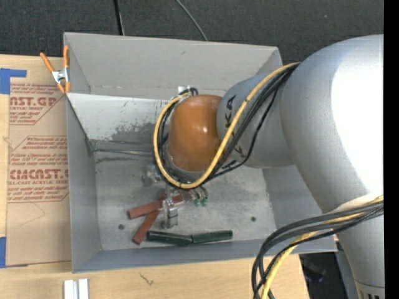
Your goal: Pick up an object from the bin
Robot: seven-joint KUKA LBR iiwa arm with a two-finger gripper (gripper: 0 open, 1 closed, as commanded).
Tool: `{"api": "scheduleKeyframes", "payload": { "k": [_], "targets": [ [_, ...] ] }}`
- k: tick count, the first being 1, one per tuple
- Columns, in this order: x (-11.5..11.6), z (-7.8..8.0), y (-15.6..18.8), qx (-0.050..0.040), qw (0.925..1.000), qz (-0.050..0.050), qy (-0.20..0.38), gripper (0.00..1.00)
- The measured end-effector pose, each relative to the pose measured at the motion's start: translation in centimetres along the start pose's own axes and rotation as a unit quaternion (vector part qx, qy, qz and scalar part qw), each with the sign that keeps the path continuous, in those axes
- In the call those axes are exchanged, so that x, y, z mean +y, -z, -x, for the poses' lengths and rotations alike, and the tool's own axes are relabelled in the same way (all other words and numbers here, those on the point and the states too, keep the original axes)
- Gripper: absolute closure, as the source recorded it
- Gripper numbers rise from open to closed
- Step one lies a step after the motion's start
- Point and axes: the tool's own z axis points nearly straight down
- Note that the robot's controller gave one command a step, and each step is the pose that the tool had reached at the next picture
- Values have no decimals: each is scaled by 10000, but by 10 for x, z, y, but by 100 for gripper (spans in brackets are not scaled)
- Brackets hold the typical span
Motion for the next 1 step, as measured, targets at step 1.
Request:
{"api": "scheduleKeyframes", "payload": {
  "k": [1],
  "targets": [
    [3, -8, 0, 13, 9989, 7, -468, 0]
  ]
}}
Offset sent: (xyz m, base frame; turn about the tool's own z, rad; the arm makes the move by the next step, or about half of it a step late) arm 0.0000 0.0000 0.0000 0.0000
